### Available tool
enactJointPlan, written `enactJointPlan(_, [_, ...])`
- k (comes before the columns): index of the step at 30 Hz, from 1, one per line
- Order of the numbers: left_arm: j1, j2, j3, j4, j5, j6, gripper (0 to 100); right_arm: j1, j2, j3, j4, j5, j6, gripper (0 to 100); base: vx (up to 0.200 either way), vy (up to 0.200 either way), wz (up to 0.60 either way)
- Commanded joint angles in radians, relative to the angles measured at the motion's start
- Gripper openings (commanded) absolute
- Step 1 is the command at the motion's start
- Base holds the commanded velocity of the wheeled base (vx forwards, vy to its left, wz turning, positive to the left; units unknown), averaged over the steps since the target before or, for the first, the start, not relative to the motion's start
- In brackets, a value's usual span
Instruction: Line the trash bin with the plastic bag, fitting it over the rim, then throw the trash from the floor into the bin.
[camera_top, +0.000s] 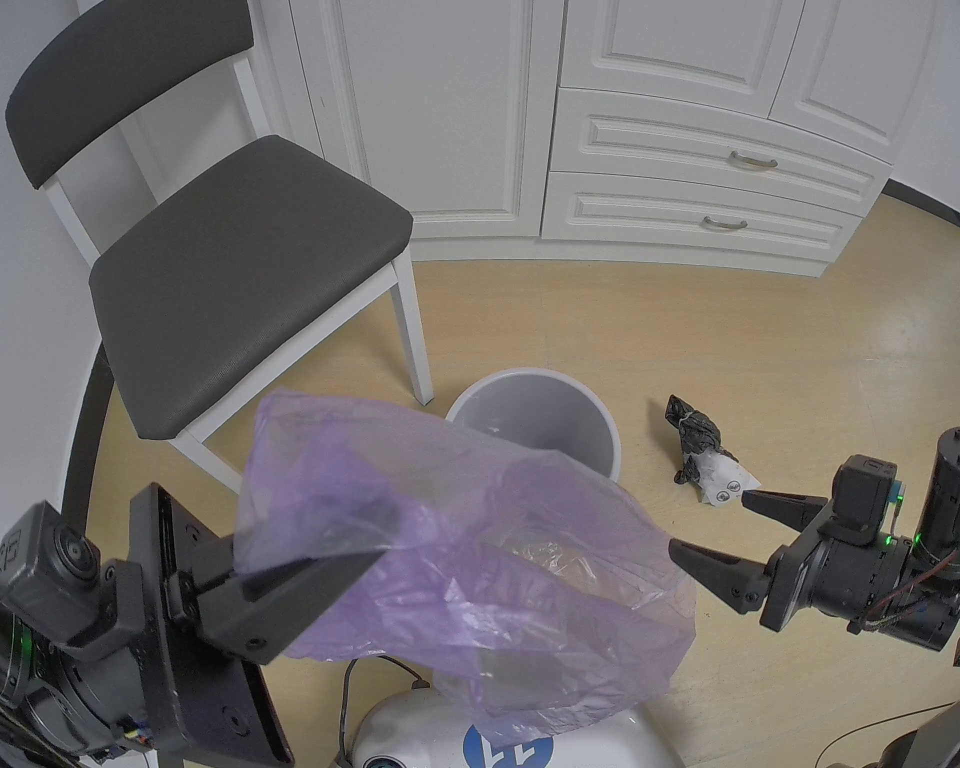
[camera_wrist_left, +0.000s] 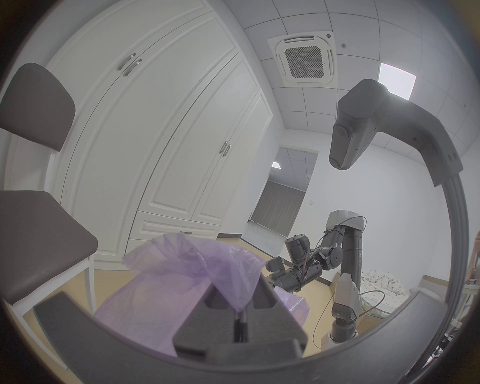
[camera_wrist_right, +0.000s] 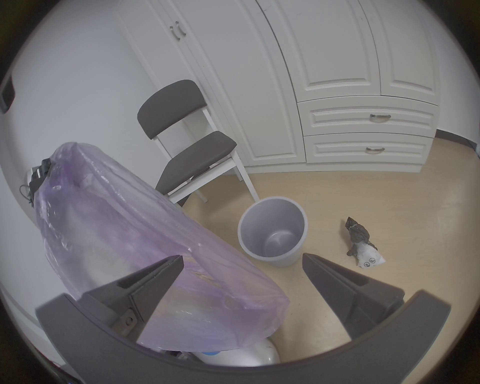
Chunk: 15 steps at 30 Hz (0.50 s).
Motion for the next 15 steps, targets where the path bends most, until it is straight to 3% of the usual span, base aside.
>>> enactJointPlan(1, [0.0,-0.004,0.002,-0.001,-0.004,0.0,0,-0.006,0.009,-0.042,0.008,-0.008,0.041,100,0.0,0.0,0.0])
enactJointPlan(9, [0.0,-0.004,0.002,-0.001,-0.004,0.0,0,-0.009,0.009,-0.184,0.22,-0.022,0.178,100,0.0,0.0,0.0])
enactJointPlan(15, [0.0,-0.004,0.002,-0.001,-0.004,0.0,0,-0.019,0.022,-0.238,0.296,-0.032,0.218,100,0.0,0.0,0.0])
